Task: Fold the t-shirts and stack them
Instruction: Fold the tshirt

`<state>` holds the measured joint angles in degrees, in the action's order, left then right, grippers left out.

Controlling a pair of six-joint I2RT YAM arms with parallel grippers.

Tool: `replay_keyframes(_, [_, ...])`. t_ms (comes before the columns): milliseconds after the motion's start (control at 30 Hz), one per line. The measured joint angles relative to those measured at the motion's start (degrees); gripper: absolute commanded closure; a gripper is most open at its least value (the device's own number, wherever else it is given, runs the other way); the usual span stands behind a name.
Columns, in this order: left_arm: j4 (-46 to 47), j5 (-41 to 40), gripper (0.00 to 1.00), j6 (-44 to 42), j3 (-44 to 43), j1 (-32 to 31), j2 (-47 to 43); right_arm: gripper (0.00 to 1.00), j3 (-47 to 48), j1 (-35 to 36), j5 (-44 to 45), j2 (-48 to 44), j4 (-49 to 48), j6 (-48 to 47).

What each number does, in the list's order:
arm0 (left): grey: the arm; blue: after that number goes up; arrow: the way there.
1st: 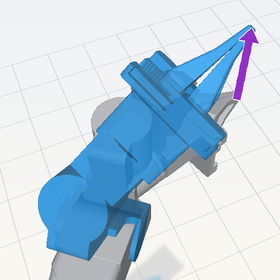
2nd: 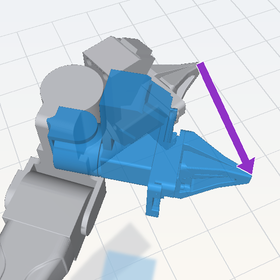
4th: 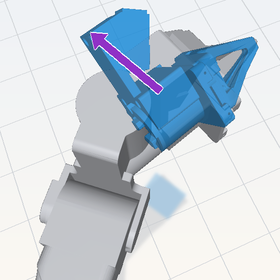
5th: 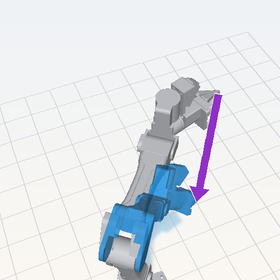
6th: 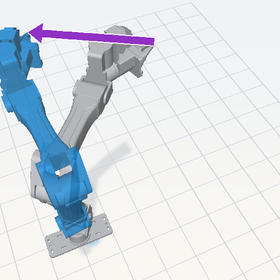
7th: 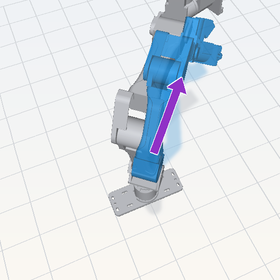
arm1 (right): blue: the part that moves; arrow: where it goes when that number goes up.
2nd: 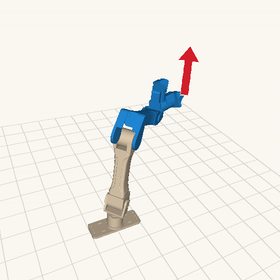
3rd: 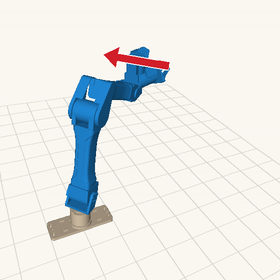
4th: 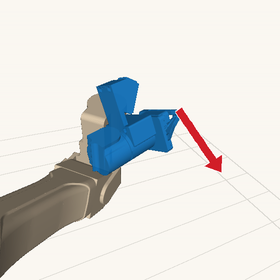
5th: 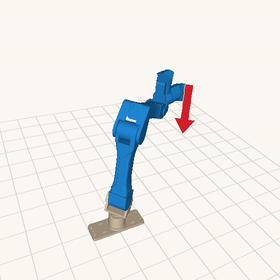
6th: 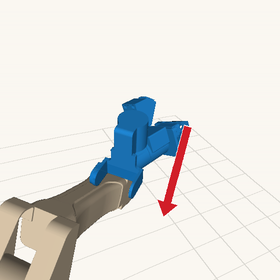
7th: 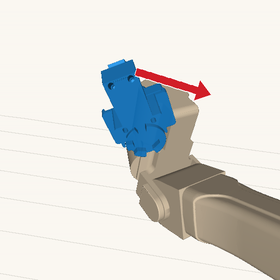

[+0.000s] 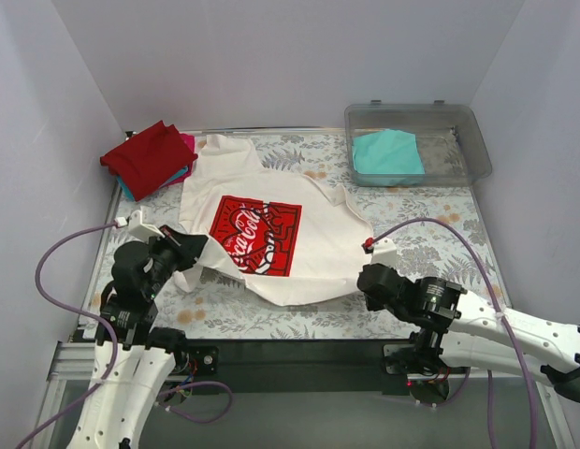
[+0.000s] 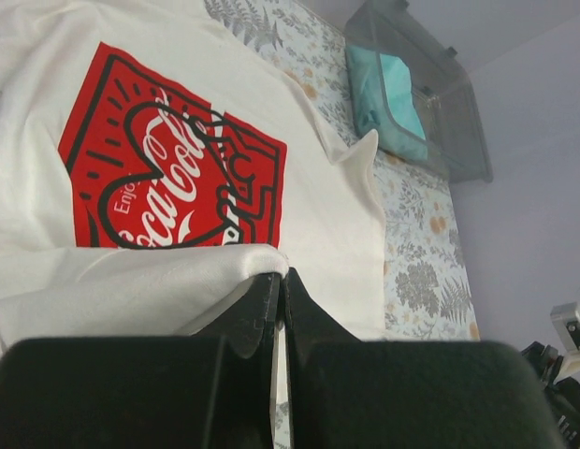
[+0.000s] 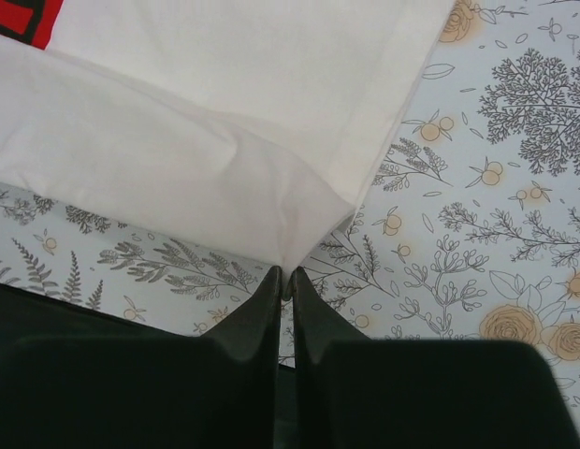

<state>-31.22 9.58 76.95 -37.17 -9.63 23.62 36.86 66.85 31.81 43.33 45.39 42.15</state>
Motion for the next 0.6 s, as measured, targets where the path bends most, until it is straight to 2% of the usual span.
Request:
replay_keyframes(333, [6.93,-2.99,1.00,1.73,0.07,0.00,8.11,0.99,-0.02,-5.86,3.43,7.10,-3.98,-2.67])
replay_keyframes(600, [14.01,-7.78,1.00,3.04,1.49,0.00,15.02,0.99,-0.33,-15.06,1.73,12.92,-11.21,-9.55])
